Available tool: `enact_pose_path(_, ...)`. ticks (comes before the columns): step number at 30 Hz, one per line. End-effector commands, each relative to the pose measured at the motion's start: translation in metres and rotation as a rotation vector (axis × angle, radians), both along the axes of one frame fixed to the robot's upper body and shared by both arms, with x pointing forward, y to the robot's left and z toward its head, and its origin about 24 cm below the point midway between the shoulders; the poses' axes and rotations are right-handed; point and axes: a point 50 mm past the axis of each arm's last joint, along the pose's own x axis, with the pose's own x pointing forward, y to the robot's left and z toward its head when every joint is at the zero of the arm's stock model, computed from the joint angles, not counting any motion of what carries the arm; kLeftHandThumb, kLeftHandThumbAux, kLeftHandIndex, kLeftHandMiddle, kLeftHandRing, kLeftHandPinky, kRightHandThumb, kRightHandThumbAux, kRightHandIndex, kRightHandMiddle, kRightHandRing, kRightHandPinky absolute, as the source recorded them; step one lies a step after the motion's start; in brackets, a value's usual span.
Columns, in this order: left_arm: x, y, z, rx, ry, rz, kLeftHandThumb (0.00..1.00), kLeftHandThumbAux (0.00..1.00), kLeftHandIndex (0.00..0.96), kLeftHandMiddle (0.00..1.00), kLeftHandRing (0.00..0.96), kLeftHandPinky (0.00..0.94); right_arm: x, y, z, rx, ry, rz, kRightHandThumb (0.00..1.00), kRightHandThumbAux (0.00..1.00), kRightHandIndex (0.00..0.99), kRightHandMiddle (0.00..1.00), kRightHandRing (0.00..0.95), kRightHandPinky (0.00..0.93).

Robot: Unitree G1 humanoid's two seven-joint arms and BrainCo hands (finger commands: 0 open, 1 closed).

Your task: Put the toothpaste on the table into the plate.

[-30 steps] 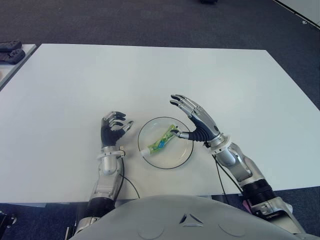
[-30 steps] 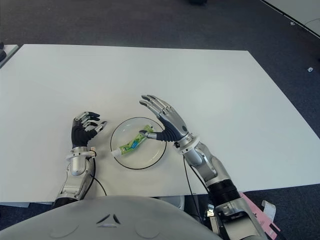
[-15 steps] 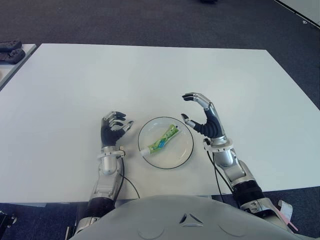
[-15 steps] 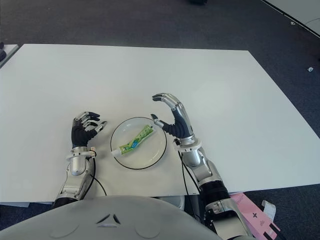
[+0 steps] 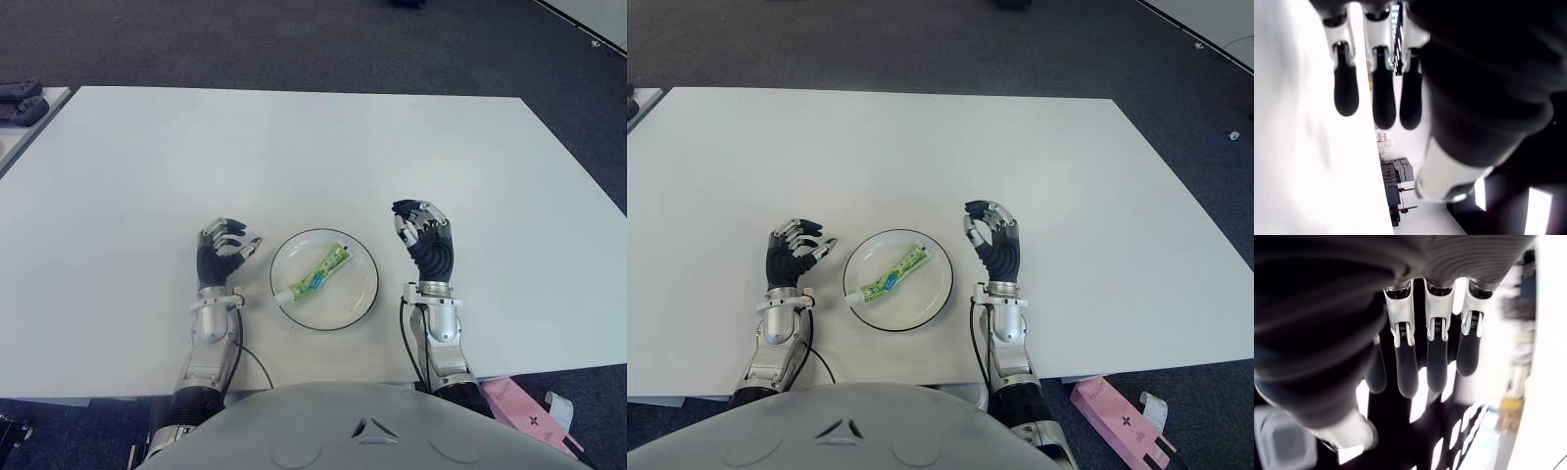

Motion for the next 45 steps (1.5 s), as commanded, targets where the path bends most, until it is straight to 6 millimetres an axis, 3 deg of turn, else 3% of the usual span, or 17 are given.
enact_pose_path(1, -0.005, 0.003, -0.009, 0.010, 0.054, 0.000, 0.073, 0.998, 0.487, 0.476, 0.502, 0.530, 0.002, -0.003, -0.003, 0.066, 0.069, -0.080, 0.676, 0.736, 0.422, 0.444, 0.398, 0.372)
enact_pose_path(9, -0.004, 0.003, -0.009, 0.010, 0.054, -0.011, 0.008, 0.998, 0.506, 0.510, 0.534, 0.537, 0.004, -0.011, -0.016, 0.147, 0.145, -0.165, 0.694, 0.732, 0.427, 0.482, 0.453, 0.462)
enact_pose_path(26, -0.004, 0.004, -0.009, -0.016, 0.063, -0.018, 0.000, 0.998, 0.487, 0.492, 0.503, 0.494, 0.003, -0.015, -0.033, 0.136, 0.191, -0.184, 0.702, 0.733, 0.429, 0.508, 0.483, 0.491)
enact_pose_path(36, -0.004, 0.004, -0.009, -0.015, 0.064, 0.000, 0.056, 0.998, 0.482, 0.473, 0.486, 0.509, 0.001, -0.026, -0.052, 0.068, 0.354, -0.171, 0.710, 0.733, 0.427, 0.467, 0.451, 0.430)
enact_pose_path(45, -0.005, 0.003, -0.009, -0.036, 0.056, -0.003, 0.014, 0.998, 0.475, 0.481, 0.496, 0.509, 0.000, -0.025, -0.056, 0.045, 0.458, -0.124, 0.712, 0.731, 0.424, 0.436, 0.435, 0.428)
